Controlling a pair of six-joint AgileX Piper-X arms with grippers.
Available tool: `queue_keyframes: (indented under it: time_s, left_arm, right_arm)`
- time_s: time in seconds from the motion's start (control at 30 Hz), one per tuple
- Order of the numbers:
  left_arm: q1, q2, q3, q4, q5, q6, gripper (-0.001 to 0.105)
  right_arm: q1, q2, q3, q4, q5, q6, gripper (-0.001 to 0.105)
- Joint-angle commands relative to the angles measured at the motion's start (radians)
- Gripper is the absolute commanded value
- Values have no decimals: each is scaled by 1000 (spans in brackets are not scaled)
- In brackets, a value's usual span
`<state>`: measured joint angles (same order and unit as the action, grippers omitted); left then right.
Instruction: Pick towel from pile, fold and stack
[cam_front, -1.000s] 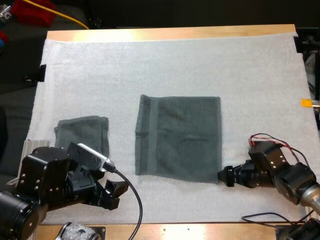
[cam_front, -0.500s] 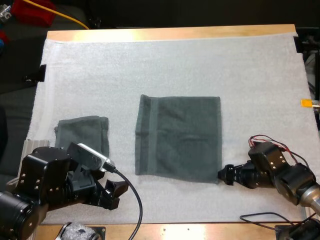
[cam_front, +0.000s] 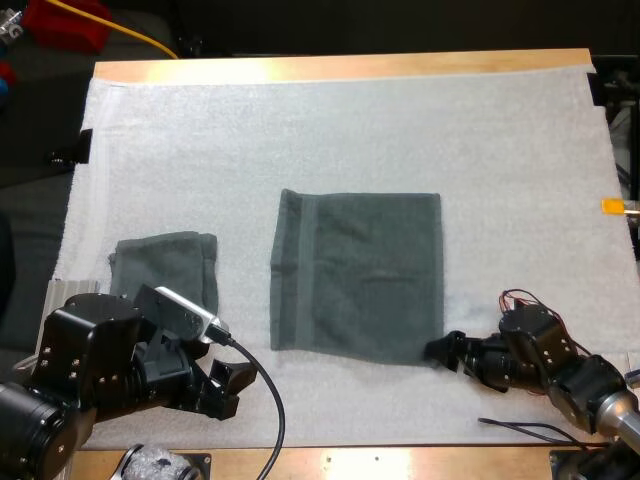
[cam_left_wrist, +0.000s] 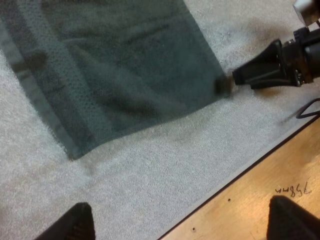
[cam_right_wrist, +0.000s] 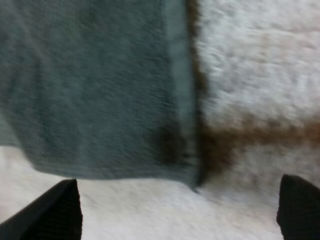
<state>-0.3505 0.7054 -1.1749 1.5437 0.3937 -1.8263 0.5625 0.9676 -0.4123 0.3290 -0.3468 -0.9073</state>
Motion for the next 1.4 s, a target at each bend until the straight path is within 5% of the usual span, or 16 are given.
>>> queue_keyframes:
  time_s: [0.0,0.57,1.1,1.37]
  left_arm:
    - [-4,-3,2,1,6,-9,69]
    - [-4,-3,2,-1,6,-9,69]
    - [-4,-3,2,-1,6,-9,69]
    - [-4,-3,2,-1,6,-9,69]
  right_arm:
    - [0,-6,3,-23,-10,16,77]
    - [23,149,3,-145,-90,45,77]
    - [71,236,3,-222,6,84,76]
    - [71,236,3,-220,30,89,46]
